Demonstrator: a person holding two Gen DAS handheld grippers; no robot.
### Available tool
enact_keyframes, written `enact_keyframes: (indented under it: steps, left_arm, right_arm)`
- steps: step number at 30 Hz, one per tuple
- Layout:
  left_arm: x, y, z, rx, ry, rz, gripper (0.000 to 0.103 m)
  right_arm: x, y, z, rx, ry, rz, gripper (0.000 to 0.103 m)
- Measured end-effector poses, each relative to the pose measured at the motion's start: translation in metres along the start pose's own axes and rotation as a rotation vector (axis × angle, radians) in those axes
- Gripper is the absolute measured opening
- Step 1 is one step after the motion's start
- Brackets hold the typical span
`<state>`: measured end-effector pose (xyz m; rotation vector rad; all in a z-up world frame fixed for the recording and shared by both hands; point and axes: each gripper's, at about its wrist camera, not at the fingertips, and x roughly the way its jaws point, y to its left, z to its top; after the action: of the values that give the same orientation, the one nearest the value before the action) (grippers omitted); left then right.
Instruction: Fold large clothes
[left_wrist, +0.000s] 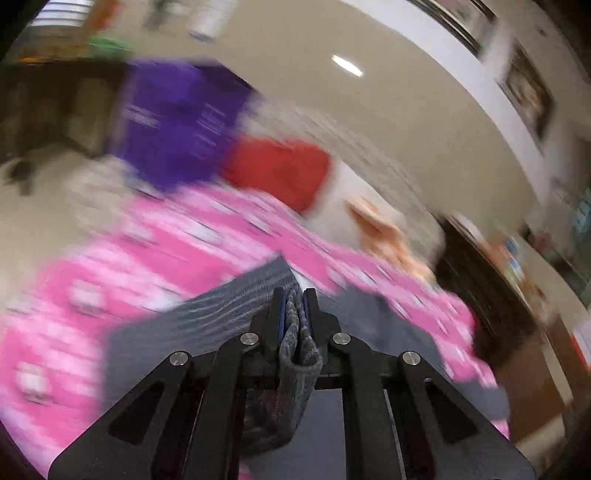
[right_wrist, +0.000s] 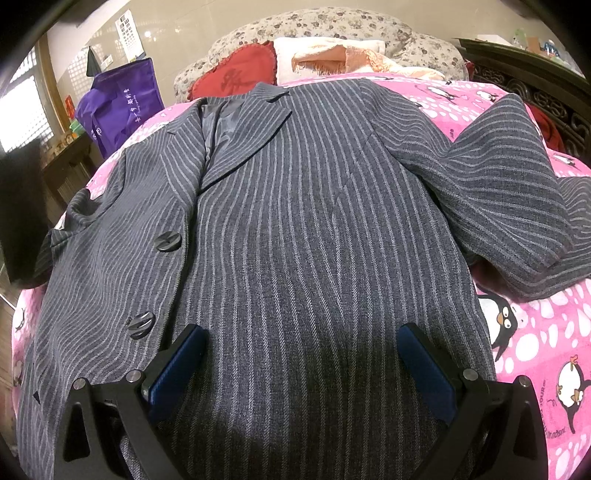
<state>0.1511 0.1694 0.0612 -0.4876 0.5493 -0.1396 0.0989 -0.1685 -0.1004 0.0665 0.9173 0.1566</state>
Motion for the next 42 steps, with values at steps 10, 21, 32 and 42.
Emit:
enact_keyframes:
  steps: [10, 21, 32, 42]
  left_arm:
    - [0.115, -0.078, -0.142, 0.222, 0.352, 0.144, 0.027]
    - [0.004, 0.003, -0.165, 0.175, 0.233, 0.322, 0.046]
    - [-0.004, 0.028, -0.183, 0.072, 0.234, 0.323, 0.047]
    - [-0.001, 0.020, -0.186, 0.088, 0.227, 0.346, 0.048]
  right_arm:
    - [-0.001, 0.000, 0.000, 0.002, -0.001, 0.005, 0.103]
    - [-0.041, 0.038, 0.060, -0.077, -0.076, 0.053, 0.099]
    - [0.072, 0.110, 0.076, 0.090, 0.184, 0.580, 0.054]
    - [0.093, 0.133, 0.097, 0.120, 0.213, 0.697, 0.006]
